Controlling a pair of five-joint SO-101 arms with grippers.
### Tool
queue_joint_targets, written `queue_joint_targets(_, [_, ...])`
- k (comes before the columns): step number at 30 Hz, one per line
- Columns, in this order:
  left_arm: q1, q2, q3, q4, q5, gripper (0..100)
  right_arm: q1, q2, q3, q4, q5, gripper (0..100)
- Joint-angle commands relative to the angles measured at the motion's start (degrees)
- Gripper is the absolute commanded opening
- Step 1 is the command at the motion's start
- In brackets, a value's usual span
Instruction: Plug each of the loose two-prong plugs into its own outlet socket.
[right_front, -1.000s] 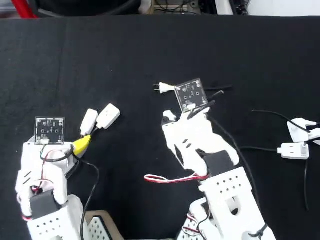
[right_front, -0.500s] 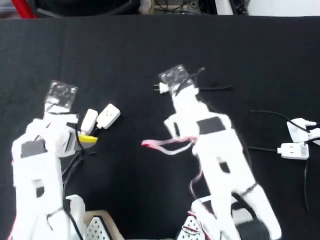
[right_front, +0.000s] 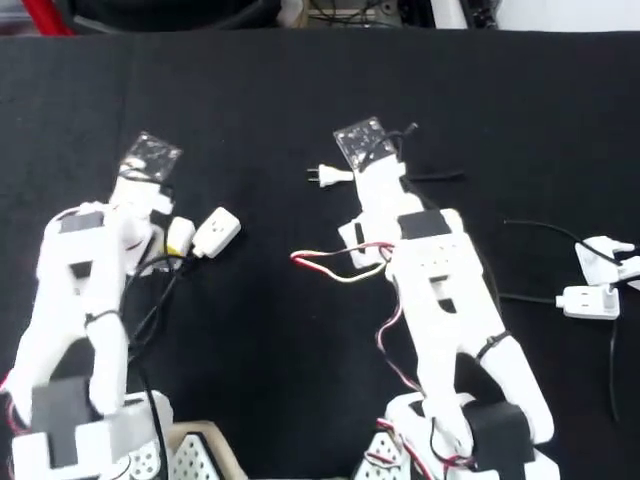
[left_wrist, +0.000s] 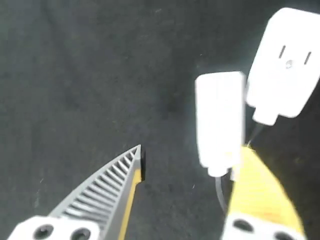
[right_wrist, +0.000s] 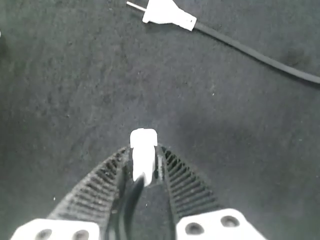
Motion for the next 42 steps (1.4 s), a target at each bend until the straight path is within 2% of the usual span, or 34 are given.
queue_joint_targets(1, [3.12,5.01,-6.11,-0.53,-0.35,24,0.70,-0.04,-3.12,-1.05,0.35,1.3])
queue_joint_targets(17, [3.74,18.11,-12.88,-0.97,-0.26,23,0.70,-0.04,-2.95,-1.05,0.35,1.3])
queue_joint_targets(23, [3.74,18.11,-13.05,-0.53,0.88,3,0.79,-0.04,-2.95,-1.05,0.35,1.3])
queue_joint_targets(25, [3.74,17.67,-13.05,-0.18,2.90,3,0.79,-0.04,-2.95,-1.05,0.35,1.3])
queue_joint_targets(31, [4.79,6.07,-12.53,10.99,3.60,3,0.88,-0.04,-2.95,-1.14,0.35,1.3])
queue_joint_targets(34, [7.87,-3.87,-11.12,18.90,3.60,3,1.05,-0.04,-3.03,-1.14,0.26,1.2])
queue_joint_targets(37, [14.81,-14.42,-6.29,24.18,3.69,3,2.46,-0.04,-3.38,-0.97,0.18,1.2])
queue_joint_targets(40, [23.25,-22.95,1.01,24.88,3.69,3,4.75,-0.31,-3.65,-0.97,0.18,1.2])
queue_joint_targets(42, [27.91,-26.46,6.64,22.24,3.69,3,5.71,-0.04,-4.26,-0.62,0.00,1.2])
